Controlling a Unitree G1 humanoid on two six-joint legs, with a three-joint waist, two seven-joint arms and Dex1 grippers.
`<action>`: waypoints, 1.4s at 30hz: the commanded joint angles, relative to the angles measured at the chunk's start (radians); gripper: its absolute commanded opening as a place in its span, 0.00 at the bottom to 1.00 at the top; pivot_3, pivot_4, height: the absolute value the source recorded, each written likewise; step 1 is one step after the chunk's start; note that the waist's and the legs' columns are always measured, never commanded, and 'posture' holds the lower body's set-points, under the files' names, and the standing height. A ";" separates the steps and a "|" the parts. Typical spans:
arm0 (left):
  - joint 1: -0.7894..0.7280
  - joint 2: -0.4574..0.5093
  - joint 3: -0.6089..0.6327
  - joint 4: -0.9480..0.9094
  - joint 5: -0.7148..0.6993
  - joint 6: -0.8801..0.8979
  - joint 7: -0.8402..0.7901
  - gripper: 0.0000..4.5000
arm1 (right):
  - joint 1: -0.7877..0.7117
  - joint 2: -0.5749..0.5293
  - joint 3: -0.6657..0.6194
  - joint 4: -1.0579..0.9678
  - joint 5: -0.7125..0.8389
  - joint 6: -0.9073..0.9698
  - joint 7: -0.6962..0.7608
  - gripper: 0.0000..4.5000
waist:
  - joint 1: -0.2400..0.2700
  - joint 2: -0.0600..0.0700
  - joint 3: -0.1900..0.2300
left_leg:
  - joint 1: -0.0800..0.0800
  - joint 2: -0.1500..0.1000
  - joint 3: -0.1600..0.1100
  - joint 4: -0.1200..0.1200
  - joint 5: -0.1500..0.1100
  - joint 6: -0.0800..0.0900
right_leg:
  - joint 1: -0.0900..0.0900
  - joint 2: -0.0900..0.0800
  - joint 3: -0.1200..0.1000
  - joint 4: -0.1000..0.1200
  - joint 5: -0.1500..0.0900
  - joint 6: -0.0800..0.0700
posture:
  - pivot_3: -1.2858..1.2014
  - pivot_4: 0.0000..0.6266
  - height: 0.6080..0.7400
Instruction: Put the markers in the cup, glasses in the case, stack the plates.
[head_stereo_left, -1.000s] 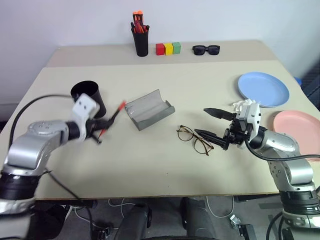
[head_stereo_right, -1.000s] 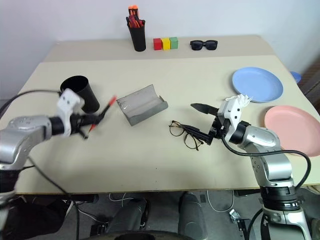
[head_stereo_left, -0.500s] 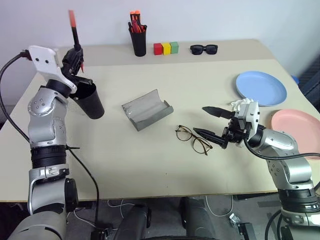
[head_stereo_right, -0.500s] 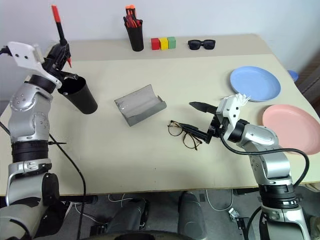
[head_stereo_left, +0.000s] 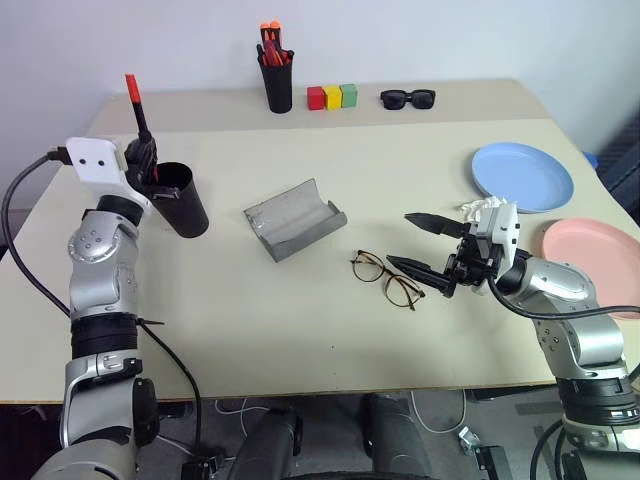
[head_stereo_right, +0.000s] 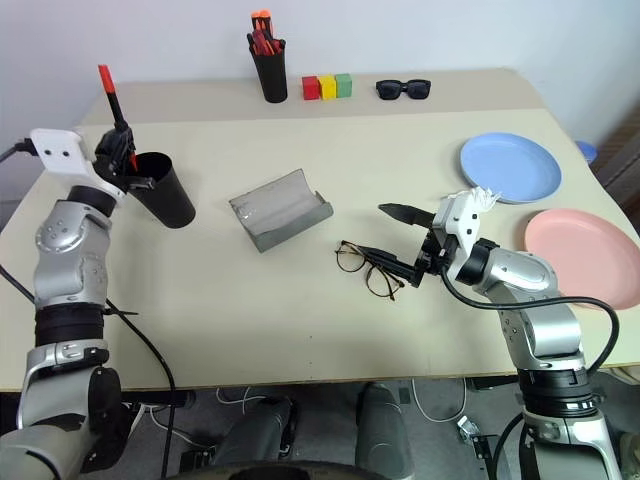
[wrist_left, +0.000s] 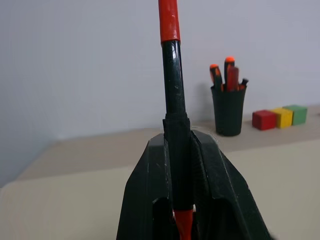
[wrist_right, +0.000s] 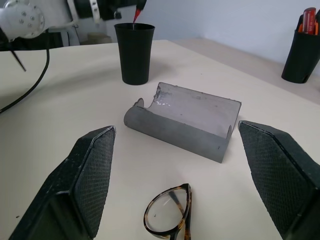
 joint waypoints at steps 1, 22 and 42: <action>-0.001 0.005 0.010 -0.011 0.007 -0.034 0.005 0.21 | -0.015 -0.005 -0.007 -0.021 0.002 -0.011 -0.002 0.90 | 0.000 0.000 0.000 | 0.000 0.000 0.000 0.000 0.000 0.000 | 0.000 0.000 0.000 0.000 0.000 0.000 | 0.52 0.24 1.00; 0.029 0.053 -0.208 -0.333 -0.266 0.357 -0.487 0.98 | -0.041 0.004 -0.011 0.021 -0.001 -0.027 -0.012 0.90 | -0.002 0.000 0.000 | 0.000 0.000 0.000 0.001 0.000 0.000 | 0.000 0.000 0.000 0.001 0.000 0.000 | 0.52 0.24 1.00; -0.119 -0.128 -0.472 -0.019 -0.110 0.650 -0.537 0.69 | 0.000 -0.005 -0.034 -0.016 -0.011 -0.040 -0.062 0.90 | -0.002 0.000 0.000 | 0.000 0.000 -0.001 0.001 0.000 0.000 | 0.001 0.001 0.000 0.000 0.000 0.000 | 0.52 0.24 1.00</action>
